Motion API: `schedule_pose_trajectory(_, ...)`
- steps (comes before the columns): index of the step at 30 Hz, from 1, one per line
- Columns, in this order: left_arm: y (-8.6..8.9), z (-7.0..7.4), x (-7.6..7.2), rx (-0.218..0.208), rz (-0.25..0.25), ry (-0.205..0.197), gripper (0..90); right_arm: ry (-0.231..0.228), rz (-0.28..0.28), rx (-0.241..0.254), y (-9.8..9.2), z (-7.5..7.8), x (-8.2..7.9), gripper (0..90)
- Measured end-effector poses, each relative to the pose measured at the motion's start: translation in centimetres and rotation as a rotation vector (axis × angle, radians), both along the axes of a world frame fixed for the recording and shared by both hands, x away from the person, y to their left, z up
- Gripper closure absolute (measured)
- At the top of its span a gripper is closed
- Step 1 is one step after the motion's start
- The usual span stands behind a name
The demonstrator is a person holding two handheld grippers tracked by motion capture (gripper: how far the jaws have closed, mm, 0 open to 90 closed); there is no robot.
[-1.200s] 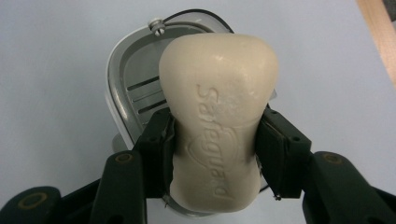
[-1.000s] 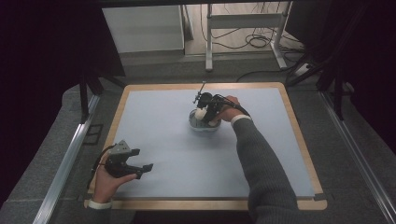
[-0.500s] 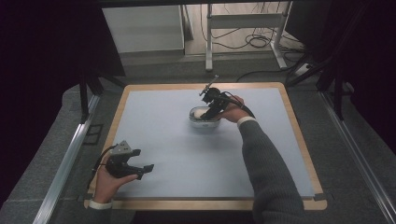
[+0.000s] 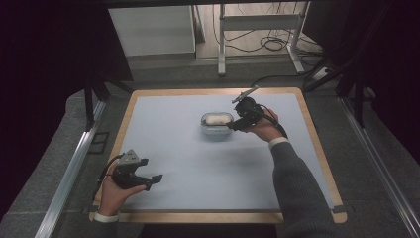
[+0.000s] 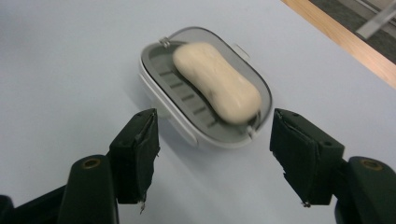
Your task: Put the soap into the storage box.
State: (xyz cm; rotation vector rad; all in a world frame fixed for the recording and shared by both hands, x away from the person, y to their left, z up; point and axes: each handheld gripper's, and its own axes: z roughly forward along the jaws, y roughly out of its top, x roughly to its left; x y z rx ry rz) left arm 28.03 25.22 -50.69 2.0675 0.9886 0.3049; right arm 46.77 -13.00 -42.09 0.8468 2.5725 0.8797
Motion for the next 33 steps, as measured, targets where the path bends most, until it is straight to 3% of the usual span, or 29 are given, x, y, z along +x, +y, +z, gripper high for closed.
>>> schedule_pose_trajectory(6, 0.0, 0.0, 0.0, -0.001, 0.004, -0.001, 13.2, -0.020, -0.051, 0.027, -2.7, -1.1, -2.0, 31.9)
schedule_pose_trajectory(10, 0.1, 0.1, -0.1, 0.001, 0.006, -0.006, 13.2, -0.042, -0.109, 0.064, -5.2, -2.2, -4.6, 31.0)
schedule_pose_trajectory(17, 0.0, 0.2, -0.1, -0.002, 0.011, -0.007, 13.2, -0.062, -0.161, 0.104, -8.6, -4.1, -8.2, 29.1)
schedule_pose_trajectory(20, 0.0, 0.2, -0.2, 0.002, 0.009, -0.009, 13.2, -0.060, -0.177, 0.110, -9.2, -4.7, -9.0, 29.1)
schedule_pose_trajectory(22, 0.0, 0.3, -0.2, -0.004, 0.002, -0.014, 13.0, -0.036, -0.202, 0.128, -10.3, -5.9, -10.3, 29.1)
schedule_pose_trajectory(26, -0.1, 0.3, -0.3, 0.002, -0.020, -0.030, 12.6, -0.023, -0.200, 0.108, -10.7, -6.5, -10.6, 28.0)
schedule_pose_trajectory(33, -0.2, 0.3, -0.3, 0.011, -0.014, -0.034, 12.9, -0.040, -0.207, 0.113, -10.9, -6.9, -10.8, 27.4)
